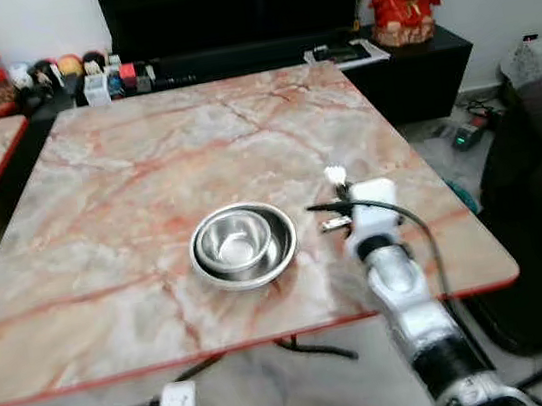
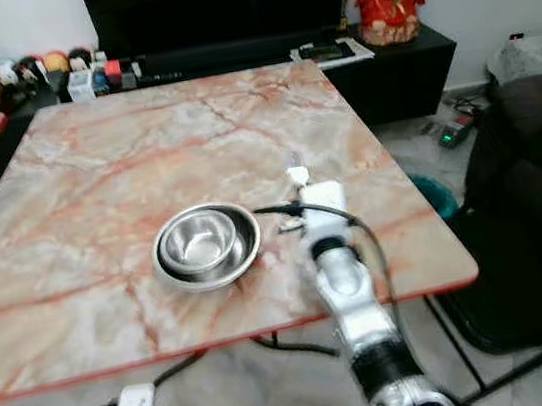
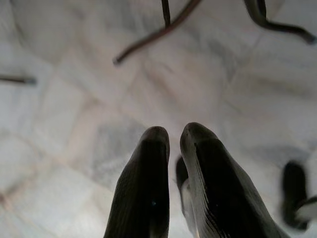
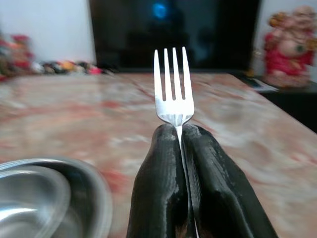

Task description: Setting the table

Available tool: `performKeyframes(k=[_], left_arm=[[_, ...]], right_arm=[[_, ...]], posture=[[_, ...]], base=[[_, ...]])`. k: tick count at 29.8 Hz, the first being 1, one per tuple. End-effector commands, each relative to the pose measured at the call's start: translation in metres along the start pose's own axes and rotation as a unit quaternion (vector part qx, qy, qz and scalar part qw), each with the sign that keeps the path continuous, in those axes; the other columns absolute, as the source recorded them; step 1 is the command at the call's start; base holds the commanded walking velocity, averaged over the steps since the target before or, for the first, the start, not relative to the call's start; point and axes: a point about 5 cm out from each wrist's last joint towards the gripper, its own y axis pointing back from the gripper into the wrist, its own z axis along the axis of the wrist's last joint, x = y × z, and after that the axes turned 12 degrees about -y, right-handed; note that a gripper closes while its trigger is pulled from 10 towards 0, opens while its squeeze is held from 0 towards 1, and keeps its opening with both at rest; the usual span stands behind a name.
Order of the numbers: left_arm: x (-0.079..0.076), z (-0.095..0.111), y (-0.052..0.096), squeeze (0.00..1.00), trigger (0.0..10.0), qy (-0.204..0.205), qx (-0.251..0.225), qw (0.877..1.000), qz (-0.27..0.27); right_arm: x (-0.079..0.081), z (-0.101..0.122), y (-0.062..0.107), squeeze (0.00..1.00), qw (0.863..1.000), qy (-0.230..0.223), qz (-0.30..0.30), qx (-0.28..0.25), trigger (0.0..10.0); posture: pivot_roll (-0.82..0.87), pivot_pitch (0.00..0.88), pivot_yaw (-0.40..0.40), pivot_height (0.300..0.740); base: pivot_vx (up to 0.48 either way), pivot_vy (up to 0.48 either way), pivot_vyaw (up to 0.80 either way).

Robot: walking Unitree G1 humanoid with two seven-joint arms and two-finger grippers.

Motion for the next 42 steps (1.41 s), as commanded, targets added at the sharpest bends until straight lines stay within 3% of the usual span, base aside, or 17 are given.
performKeyframes(k=[1,16,19,23,29,42], left_arm=[[-0.007,0.007,-0.001,0.00,10.0,0.005,-0.009,1.000,-0.009],[-0.003,0.008,-0.002,0.00,10.0,0.007,-0.010,1.000,-0.001],[0.006,0.016,-0.003,0.00,10.0,0.003,-0.029,0.999,0.022],[0.019,0.023,-0.003,0.00,10.0,0.028,-0.046,0.997,0.053],[0.022,0.016,-0.002,0.00,10.0,0.031,-0.039,0.997,0.058],[0.022,0.006,0.001,0.00,10.0,0.040,-0.029,0.997,0.063]], right_arm=[[-0.018,-0.001,0.003,0.00,1.000,0.006,-0.025,0.002,10.0],[-0.023,-0.012,0.004,0.00,0.999,-0.005,-0.024,0.034,10.0],[-0.028,-0.013,0.003,0.00,0.999,-0.005,-0.028,0.039,10.0],[-0.033,-0.016,0.003,0.00,0.998,-0.005,-0.031,0.051,10.0],[-0.036,-0.021,0.003,0.00,0.997,-0.014,-0.036,0.064,10.0],[-0.035,-0.010,-0.017,0.00,0.994,-0.052,-0.043,0.081,10.0]], posture=[[-0.06,0.000,0.005,0.740],[-0.06,0.000,0.012,0.740],[-0.06,0.000,0.010,0.740],[-0.05,0.000,0.003,0.740],[-0.05,0.000,0.002,0.740],[-0.03,0.000,-0.006,0.740]], base=[[0.000,0.000,0.00],[0.000,0.000,0.00],[0.000,0.000,0.00],[0.000,0.000,0.00],[0.000,0.000,0.00],[0.000,0.000,0.00]])
